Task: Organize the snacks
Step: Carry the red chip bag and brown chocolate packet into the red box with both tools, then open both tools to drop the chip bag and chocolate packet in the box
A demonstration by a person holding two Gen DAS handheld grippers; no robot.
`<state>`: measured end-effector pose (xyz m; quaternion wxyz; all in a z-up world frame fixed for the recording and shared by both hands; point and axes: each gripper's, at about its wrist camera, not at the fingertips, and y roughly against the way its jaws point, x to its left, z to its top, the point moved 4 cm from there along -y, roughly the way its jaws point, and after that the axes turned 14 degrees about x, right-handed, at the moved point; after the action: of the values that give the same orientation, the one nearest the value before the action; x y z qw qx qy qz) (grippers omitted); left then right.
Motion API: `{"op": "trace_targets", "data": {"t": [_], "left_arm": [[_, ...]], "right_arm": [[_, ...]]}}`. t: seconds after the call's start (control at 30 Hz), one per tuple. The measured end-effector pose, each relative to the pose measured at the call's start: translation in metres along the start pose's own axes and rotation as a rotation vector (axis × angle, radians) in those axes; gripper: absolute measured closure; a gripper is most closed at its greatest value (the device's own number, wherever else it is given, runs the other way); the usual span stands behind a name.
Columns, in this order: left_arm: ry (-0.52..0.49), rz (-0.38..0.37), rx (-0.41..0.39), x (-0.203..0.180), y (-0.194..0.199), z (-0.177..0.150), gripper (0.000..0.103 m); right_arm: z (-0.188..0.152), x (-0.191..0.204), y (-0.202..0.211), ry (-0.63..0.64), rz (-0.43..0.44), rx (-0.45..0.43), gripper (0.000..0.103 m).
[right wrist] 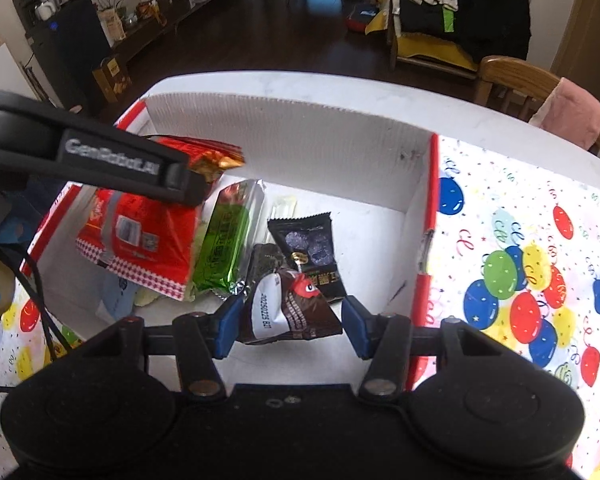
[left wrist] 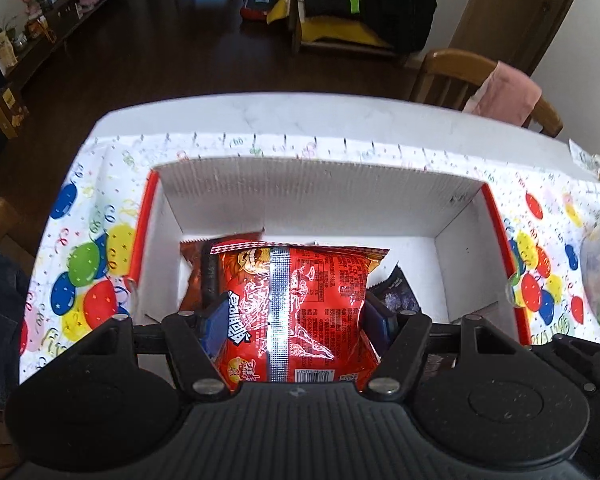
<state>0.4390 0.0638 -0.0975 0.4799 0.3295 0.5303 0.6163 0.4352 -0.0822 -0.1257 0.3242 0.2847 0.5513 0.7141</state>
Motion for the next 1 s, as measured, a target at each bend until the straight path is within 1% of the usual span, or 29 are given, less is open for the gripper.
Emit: {"op": "trace_targets", "data": {"t": [0.17,0.3,0.43,0.67,0.8,0.93,1.0], "left_arm": [[-0.014,0.013,0.03,-0.004,-0.016,0.003,0.036],[-0.028,0.012,0.049,-0.006,-0.025,0.005,0.036],[-0.048,0.031,0.065,-0.009,-0.03,0.008,0.036],[-0.059,0.024,0.1,-0.01,-0.035,0.01,0.036],[-0.047,0.013,0.101,-0.008,-0.034,0.009,0.035],[-0.042,0.007,0.099,-0.006,-0.029,0.005,0.034],[-0.041,0.0,0.084,-0.005,-0.024,0.002,0.034]], "right_arm": [[0.004,0.007,-0.015,0.029,-0.015,0.032,0.05],[0.006,0.012,-0.022,0.071,-0.036,0.022,0.05],[0.006,0.016,-0.03,0.076,-0.03,0.045,0.05],[0.007,0.014,-0.037,0.065,-0.01,0.06,0.049],[0.004,0.017,-0.037,0.068,-0.019,0.062,0.049],[0.002,0.017,-0.032,0.059,-0.01,0.05,0.046],[0.001,0.017,-0.027,0.052,-0.006,0.037,0.043]]}}
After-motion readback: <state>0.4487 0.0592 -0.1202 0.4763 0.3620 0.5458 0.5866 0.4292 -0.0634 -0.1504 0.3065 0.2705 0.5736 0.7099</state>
